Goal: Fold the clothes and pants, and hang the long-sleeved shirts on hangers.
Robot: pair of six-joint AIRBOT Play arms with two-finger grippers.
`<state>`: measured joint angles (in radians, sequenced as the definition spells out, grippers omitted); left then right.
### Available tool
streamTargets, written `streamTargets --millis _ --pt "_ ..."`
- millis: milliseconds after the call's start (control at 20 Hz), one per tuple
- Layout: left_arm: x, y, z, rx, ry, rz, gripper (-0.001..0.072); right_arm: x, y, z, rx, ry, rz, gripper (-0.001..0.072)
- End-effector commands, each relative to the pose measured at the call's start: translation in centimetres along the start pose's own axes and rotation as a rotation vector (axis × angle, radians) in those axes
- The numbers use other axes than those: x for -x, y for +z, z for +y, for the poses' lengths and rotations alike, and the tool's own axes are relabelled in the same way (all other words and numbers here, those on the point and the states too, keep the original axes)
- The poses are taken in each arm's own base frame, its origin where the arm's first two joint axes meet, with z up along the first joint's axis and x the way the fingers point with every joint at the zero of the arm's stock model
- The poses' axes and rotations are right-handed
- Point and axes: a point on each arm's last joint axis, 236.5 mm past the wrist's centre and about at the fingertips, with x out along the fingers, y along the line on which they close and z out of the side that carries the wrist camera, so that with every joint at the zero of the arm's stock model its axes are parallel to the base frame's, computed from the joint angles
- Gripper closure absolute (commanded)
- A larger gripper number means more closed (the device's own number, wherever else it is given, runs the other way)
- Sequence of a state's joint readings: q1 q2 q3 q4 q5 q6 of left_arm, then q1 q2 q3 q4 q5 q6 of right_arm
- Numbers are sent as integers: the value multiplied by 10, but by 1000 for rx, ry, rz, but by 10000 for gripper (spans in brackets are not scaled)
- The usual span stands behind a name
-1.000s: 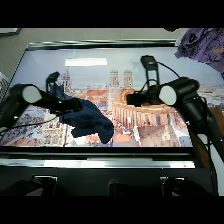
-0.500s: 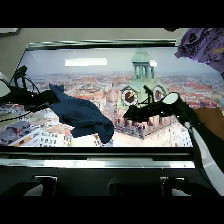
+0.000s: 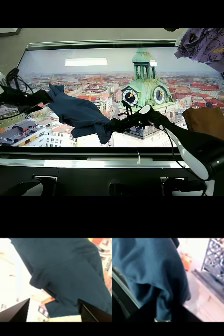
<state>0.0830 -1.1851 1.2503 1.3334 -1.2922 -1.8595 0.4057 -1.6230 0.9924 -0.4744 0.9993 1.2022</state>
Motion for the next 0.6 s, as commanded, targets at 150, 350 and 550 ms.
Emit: streamTargets --millis 150,350,550 --pt "15 47 110 238 67 -143 33 -4 1 -5 -6 -30 -9 687" --pt "-35 58 143 366 -83 -167 33 9 -3 -4 -13 -85 -14 687" --pt "-95 77 162 421 -101 -188 33 22 -4 12 7 -77 -31 687"
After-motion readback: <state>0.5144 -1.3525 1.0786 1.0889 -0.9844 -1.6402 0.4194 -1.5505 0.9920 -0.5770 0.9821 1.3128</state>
